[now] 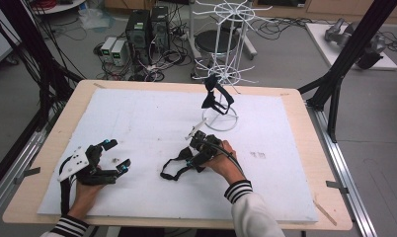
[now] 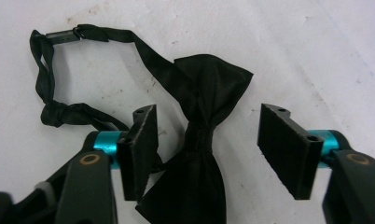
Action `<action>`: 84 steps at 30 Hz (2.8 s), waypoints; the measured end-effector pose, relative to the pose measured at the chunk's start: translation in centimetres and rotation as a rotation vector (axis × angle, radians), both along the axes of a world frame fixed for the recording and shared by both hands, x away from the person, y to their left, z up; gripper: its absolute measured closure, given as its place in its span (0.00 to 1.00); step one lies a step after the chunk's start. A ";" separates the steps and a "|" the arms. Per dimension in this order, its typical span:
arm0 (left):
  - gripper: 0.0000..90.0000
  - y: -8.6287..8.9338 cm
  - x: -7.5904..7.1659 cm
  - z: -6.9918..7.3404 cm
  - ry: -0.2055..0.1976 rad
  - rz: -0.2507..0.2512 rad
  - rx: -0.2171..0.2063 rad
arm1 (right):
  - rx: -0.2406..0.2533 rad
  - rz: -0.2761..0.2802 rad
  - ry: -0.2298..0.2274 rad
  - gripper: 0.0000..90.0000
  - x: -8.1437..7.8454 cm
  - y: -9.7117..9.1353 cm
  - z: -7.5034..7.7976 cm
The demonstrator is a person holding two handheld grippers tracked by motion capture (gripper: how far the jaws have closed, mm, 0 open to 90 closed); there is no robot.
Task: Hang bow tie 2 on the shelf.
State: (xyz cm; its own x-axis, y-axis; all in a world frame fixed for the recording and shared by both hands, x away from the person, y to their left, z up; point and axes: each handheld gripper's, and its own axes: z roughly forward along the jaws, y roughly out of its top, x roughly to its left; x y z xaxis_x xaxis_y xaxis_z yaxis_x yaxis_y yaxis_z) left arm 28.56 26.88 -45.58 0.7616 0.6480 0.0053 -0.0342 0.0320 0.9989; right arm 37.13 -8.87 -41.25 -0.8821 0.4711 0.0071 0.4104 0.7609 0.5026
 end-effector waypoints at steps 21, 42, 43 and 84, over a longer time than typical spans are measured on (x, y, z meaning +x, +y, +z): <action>0.15 0.0 0.0 0.0 0.000 0.000 -0.001 | -0.076 0.038 0.017 0.85 0.3 0.7 -0.4; 0.15 0.0 0.0 0.0 -0.002 0.001 0.001 | 0.055 0.019 -0.012 0.86 -1.1 -0.5 2.2; 0.15 0.0 0.0 0.0 -0.001 0.001 0.000 | 0.071 0.018 -0.019 0.86 -1.3 -0.8 2.5; 0.15 -0.1 0.0 0.0 -0.001 0.006 0.001 | 0.509 -0.244 -0.299 0.86 -3.7 -11.6 9.6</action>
State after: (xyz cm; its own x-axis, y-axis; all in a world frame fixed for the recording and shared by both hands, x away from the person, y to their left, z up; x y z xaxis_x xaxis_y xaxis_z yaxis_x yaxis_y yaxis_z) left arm 28.54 26.81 -45.58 0.7577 0.6525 0.0066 -0.0356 0.0312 0.9989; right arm 33.46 -20.49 -31.68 -0.7486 0.6609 0.0529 0.3271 0.2988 0.8965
